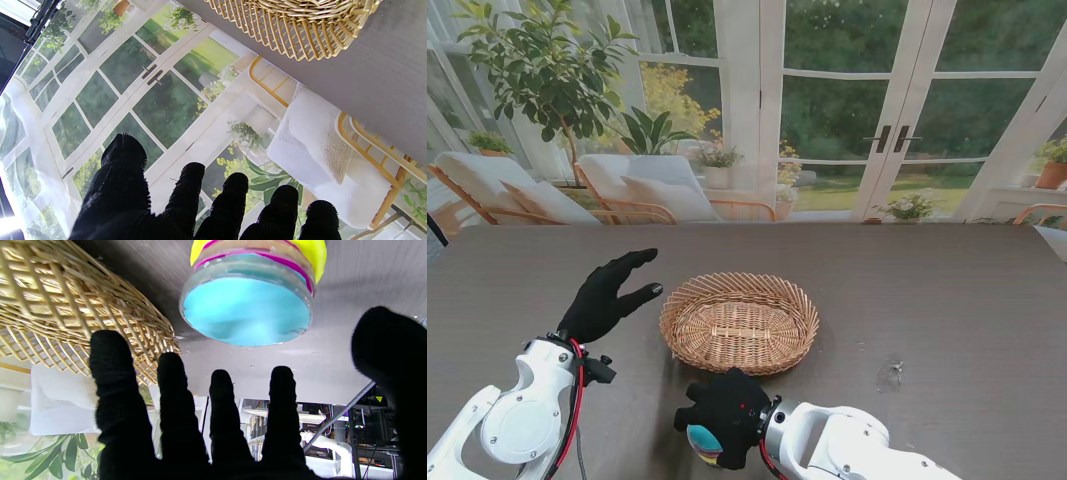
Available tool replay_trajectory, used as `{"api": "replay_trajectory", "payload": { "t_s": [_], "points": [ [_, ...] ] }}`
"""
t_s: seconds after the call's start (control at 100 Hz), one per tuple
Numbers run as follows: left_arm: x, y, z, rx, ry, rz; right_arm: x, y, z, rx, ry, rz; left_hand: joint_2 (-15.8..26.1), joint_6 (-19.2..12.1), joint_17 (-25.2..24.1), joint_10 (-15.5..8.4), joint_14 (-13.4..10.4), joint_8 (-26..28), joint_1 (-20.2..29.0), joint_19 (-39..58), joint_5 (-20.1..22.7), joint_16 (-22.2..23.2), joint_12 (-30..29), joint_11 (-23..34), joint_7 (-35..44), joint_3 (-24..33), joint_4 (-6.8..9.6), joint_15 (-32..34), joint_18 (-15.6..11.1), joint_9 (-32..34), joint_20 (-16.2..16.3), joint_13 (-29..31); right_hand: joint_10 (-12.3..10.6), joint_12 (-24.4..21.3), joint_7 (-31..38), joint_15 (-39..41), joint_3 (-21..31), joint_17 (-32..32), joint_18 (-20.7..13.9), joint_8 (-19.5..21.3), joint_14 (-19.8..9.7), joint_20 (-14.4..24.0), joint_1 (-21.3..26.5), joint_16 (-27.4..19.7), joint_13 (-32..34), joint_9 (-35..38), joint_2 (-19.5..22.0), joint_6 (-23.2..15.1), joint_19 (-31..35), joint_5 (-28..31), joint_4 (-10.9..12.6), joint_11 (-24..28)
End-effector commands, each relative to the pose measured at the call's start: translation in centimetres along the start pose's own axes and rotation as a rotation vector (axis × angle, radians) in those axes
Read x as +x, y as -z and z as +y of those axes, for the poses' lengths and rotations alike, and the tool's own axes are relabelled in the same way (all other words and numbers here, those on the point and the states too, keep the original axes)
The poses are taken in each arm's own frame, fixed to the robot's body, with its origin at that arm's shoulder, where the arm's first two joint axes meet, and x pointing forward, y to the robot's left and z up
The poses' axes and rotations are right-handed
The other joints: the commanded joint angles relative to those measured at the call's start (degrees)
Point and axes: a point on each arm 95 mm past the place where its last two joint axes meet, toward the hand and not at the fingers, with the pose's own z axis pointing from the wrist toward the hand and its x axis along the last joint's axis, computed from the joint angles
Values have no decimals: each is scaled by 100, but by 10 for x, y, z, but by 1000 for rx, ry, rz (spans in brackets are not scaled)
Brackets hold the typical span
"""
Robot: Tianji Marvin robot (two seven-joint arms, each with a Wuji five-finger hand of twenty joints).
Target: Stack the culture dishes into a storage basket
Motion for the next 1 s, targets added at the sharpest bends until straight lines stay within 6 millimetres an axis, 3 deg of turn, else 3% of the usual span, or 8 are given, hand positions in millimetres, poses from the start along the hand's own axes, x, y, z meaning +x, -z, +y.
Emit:
{"api": "replay_trajectory", "payload": {
  "t_s": [0.0,0.57,0.99],
  "points": [
    [-1,0,3,-18,10,-3,3,0,-5,15,11,2,241,-158,-99,-5,-9,-17,145,-85,49,42,47,-18,-17,-84,150,31,-17,-120,52,12,-122,33,-53,-28,6,-1802,352,-86,58,-85,-110,38,54,97,-402,-176,1,2,-70,-65],
    [-2,0,4,-27,18,-1,5,-12,-8,77,71,19,273,-199,-102,-9,-11,-13,173,-85,78,42,48,-15,-6,-84,148,30,-22,-107,55,12,-225,-43,-662,-366,-127,-2284,499,-209,136,-245,-392,-68,-409,-304,-232,-252,-575,-670,-157,-335],
    [-2,0,4,-34,19,-5,3,-19,-14,121,99,43,281,-213,-109,-9,-8,-11,178,-86,84,43,49,-17,-3,-87,148,31,-23,-111,56,13,-225,-12,-841,-381,-142,-2290,496,-37,130,-186,-370,-77,-456,-407,-233,-232,-650,-658,-147,-284]
  ]
}}
